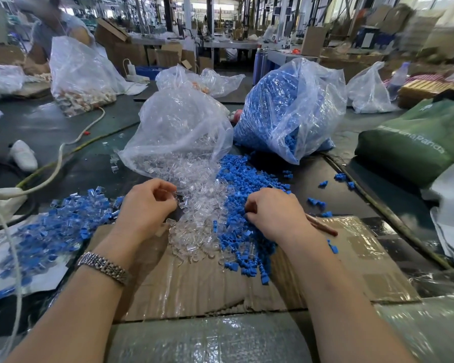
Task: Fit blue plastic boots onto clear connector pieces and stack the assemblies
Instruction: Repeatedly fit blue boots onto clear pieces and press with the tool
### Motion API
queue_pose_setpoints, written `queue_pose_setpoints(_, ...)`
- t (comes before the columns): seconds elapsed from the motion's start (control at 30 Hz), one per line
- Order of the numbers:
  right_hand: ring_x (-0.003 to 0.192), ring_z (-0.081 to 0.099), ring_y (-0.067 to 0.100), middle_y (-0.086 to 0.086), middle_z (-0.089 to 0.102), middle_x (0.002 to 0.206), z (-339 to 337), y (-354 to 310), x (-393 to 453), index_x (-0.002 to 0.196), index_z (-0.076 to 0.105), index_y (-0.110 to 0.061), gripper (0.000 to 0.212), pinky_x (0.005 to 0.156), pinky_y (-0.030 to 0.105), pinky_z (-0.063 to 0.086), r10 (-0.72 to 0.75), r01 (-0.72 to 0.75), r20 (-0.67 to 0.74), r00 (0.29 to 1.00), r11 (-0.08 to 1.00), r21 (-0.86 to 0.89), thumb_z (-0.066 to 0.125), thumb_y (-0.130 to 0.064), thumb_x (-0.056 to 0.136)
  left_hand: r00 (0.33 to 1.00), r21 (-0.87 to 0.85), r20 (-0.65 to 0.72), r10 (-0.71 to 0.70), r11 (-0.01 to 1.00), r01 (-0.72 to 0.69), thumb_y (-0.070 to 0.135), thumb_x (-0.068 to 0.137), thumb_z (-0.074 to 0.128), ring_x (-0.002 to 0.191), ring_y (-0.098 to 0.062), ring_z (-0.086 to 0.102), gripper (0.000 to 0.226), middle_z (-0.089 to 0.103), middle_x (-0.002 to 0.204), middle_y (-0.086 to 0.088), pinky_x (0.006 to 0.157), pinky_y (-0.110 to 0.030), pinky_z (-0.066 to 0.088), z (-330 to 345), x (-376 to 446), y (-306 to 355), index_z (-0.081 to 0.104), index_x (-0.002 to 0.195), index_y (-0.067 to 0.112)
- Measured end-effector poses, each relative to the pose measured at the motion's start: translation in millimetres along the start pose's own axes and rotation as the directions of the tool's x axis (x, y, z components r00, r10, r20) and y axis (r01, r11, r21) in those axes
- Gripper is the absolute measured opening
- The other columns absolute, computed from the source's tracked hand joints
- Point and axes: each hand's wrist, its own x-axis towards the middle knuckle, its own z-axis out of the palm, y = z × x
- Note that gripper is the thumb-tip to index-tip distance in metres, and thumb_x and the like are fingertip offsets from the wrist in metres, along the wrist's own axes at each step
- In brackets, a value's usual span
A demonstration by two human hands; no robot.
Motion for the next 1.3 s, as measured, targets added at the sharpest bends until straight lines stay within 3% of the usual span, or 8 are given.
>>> queue_pose_setpoints(0.13, 0.104, 0.061, 0.024, -0.002, 0.066, 0.102, -2, 0, 0, 0.089, 0.062, -0.027, 0.009, 0.094, 0.043, 0.046, 0.01, -0.01, -0.03, 1.0, 1.0, 0.002, 0.06, -0.029, 0.098, 0.996, -0.269, 0.071, -0.063, 0.96, 0.08, 0.001, 0.086, 0.073, 0.067, -0.012, 0.073, 0.019, 0.077, 0.077, -0.003, 0.055, -0.013, 0.053, -3, -5, 6, 0.076, 0.096, 0.017)
queue_pose_setpoints(0.33, 0.109, 0.06, 0.024, -0.003, 0.068, 0.112, 0, -2, 1, 0.113, 0.062, -0.03, 0.018, 0.097, 0.045, 0.048, -0.009, 0.009, 0.005, 1.0, 0.996, 0.084, 0.065, -0.034, 0.096, 0.971, -0.598, 0.236, -0.036, 0.783, 0.174, 0.011, 0.076, 0.079, 0.086, -0.027, 0.077, 0.026, 0.078, 0.089, -0.014, 0.069, -0.024, 0.061, -1, -8, 11, 0.073, 0.101, 0.005)
queue_pose_setpoints(0.5, 0.102, 0.062, 0.024, -0.004, 0.071, 0.1, 3, -6, 2, 0.097, 0.067, -0.029, 0.003, 0.091, 0.039, 0.048, -0.011, 0.016, -0.067, 0.998, 0.996, 0.083, 0.065, -0.027, 0.096, 0.952, -0.671, 0.307, -0.006, 0.708, 0.221, 0.014, 0.069, 0.083, 0.07, -0.014, 0.068, 0.024, 0.075, 0.085, -0.006, 0.053, -0.019, 0.051, 4, -8, 11, 0.08, 0.092, 0.012)
queue_pose_setpoints(0.67, 0.097, 0.06, 0.023, -0.003, 0.065, 0.099, -1, -2, 0, 0.09, 0.066, -0.027, 0.01, 0.088, 0.039, 0.047, -0.026, 0.032, -0.119, 0.993, 0.999, 0.044, 0.06, -0.025, 0.097, 0.884, -0.786, 0.468, 0.016, 0.465, 0.408, -0.004, 0.075, 0.075, 0.09, -0.026, 0.075, 0.019, 0.075, 0.096, -0.02, 0.071, -0.023, 0.06, 3, -9, 12, 0.078, 0.093, 0.001)
queue_pose_setpoints(0.77, 0.083, 0.063, 0.019, -0.004, 0.066, 0.087, -6, 0, -2, 0.085, 0.061, -0.021, 0.01, 0.077, 0.037, 0.053, -0.003, 0.068, -0.221, 0.975, 0.956, 0.285, 0.062, -0.021, 0.095, 0.863, -0.799, 0.505, 0.022, 0.39, 0.458, -0.007, 0.074, 0.074, 0.096, -0.031, 0.075, 0.017, 0.074, 0.1, -0.023, 0.072, -0.025, 0.061, 3, -11, 15, 0.076, 0.09, 0.0)
queue_pose_setpoints(0.9, 0.074, 0.071, 0.017, 0.004, 0.074, 0.077, -15, -5, -5, 0.084, 0.067, -0.017, 0.011, 0.068, 0.025, 0.054, 0.003, 0.176, -0.219, 0.976, 0.583, 0.793, 0.074, -0.011, 0.091, 0.851, -0.788, 0.524, 0.024, 0.393, 0.474, -0.001, 0.077, 0.074, 0.094, -0.029, 0.076, 0.018, 0.075, 0.102, -0.022, 0.069, -0.024, 0.061, 3, -14, 20, 0.078, 0.095, 0.0)
queue_pose_setpoints(1.0, 0.074, 0.072, 0.013, 0.004, 0.076, 0.082, -18, -10, -8, 0.086, 0.068, -0.016, 0.011, 0.07, 0.017, 0.052, -0.12, 0.23, -0.2, 0.972, 0.357, 0.905, 0.074, -0.008, 0.091, 0.846, -0.783, 0.531, 0.041, 0.405, 0.471, 0.003, 0.078, 0.073, 0.091, -0.027, 0.076, 0.018, 0.076, 0.1, -0.02, 0.068, -0.023, 0.061, 4, -16, 23, 0.08, 0.094, 0.002)
queue_pose_setpoints(1.3, 0.066, 0.056, 0.006, -0.008, 0.063, 0.073, -18, -12, -13, 0.091, 0.065, -0.018, 0.008, 0.068, 0.019, 0.047, -0.279, 0.382, -0.268, 0.922, 0.556, 0.738, 0.07, -0.013, 0.096, 0.846, -0.751, 0.528, 0.069, 0.502, 0.428, 0.013, 0.085, 0.069, 0.077, -0.022, 0.075, 0.016, 0.075, 0.093, -0.018, 0.063, -0.023, 0.06, 3, -21, 27, 0.08, 0.095, 0.008)
